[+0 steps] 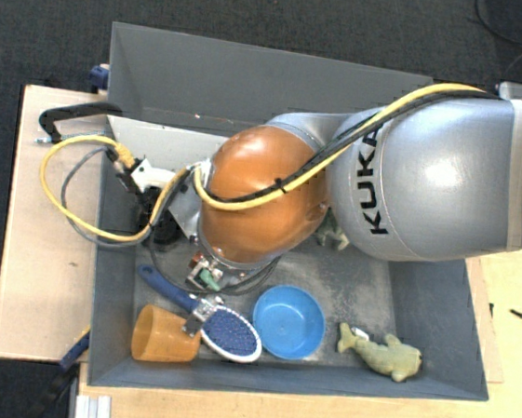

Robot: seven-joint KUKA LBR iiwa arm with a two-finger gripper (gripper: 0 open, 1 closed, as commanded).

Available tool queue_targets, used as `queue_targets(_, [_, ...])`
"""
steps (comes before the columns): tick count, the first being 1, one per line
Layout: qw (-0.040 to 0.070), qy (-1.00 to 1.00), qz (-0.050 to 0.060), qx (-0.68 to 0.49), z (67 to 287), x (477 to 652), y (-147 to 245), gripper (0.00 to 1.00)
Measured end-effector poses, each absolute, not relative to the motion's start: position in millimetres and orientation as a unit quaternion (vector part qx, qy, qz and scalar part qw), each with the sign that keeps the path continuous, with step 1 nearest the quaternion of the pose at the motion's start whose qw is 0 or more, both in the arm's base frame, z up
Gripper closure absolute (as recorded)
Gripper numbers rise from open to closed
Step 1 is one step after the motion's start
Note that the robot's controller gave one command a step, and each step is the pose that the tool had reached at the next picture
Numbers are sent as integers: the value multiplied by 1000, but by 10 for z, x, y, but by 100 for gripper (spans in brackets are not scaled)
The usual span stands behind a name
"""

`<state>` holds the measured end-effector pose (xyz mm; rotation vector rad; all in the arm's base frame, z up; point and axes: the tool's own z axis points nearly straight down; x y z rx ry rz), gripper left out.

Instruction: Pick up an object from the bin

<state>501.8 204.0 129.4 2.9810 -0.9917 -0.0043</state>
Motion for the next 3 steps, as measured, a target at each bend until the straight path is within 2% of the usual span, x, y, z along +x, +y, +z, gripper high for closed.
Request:
queue_targets(1, [-2,-315,1,949,1317,5097,2112,0])
queue_targets(2, [-1,-372,3,928,1140,5183,2002,0])
queue_targets(3, [-2,-371,4,929,717,5281,1938,0])
